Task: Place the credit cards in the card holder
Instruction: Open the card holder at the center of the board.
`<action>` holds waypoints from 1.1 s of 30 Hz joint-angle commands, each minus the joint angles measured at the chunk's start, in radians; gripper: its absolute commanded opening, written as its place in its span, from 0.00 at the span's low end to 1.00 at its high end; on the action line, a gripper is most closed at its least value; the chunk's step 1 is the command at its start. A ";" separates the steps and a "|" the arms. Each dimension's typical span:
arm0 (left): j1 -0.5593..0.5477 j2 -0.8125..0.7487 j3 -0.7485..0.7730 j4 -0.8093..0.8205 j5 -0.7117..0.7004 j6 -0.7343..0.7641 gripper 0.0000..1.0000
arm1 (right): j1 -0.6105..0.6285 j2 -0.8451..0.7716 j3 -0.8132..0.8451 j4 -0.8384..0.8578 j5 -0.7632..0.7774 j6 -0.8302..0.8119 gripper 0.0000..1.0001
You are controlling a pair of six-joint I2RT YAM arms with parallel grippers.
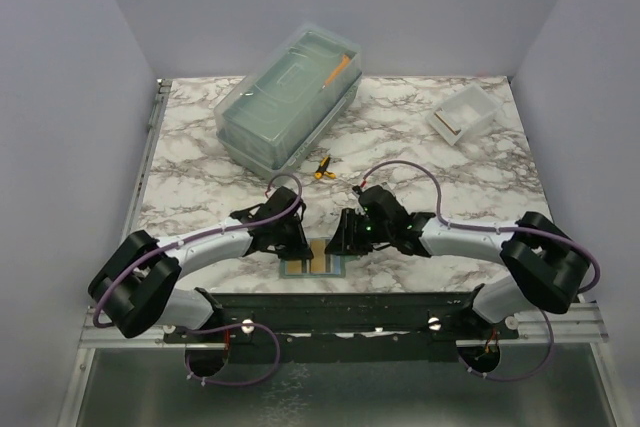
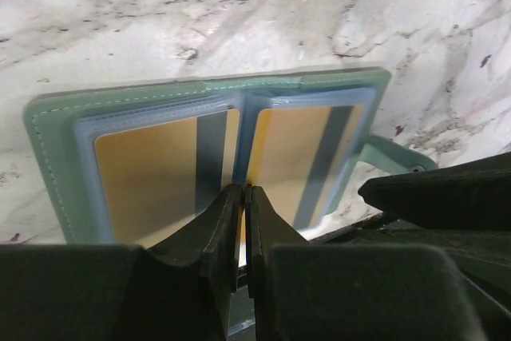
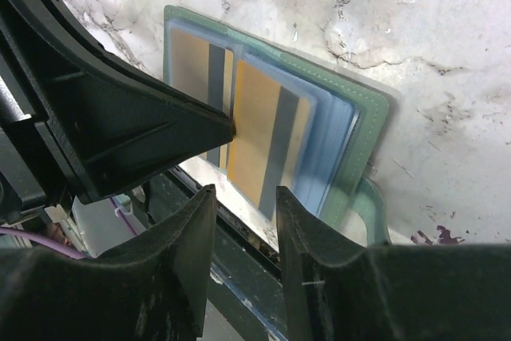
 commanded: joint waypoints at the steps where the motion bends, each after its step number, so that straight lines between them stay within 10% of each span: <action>1: 0.011 0.021 -0.025 0.013 0.011 0.020 0.13 | -0.015 0.035 -0.017 0.049 -0.039 0.012 0.39; 20: 0.026 -0.008 -0.036 -0.005 0.002 0.034 0.14 | -0.028 0.148 0.022 0.209 -0.254 -0.034 0.40; 33: 0.072 -0.404 0.211 -0.464 -0.253 0.060 0.36 | 0.028 0.340 0.233 0.255 -0.412 -0.061 0.50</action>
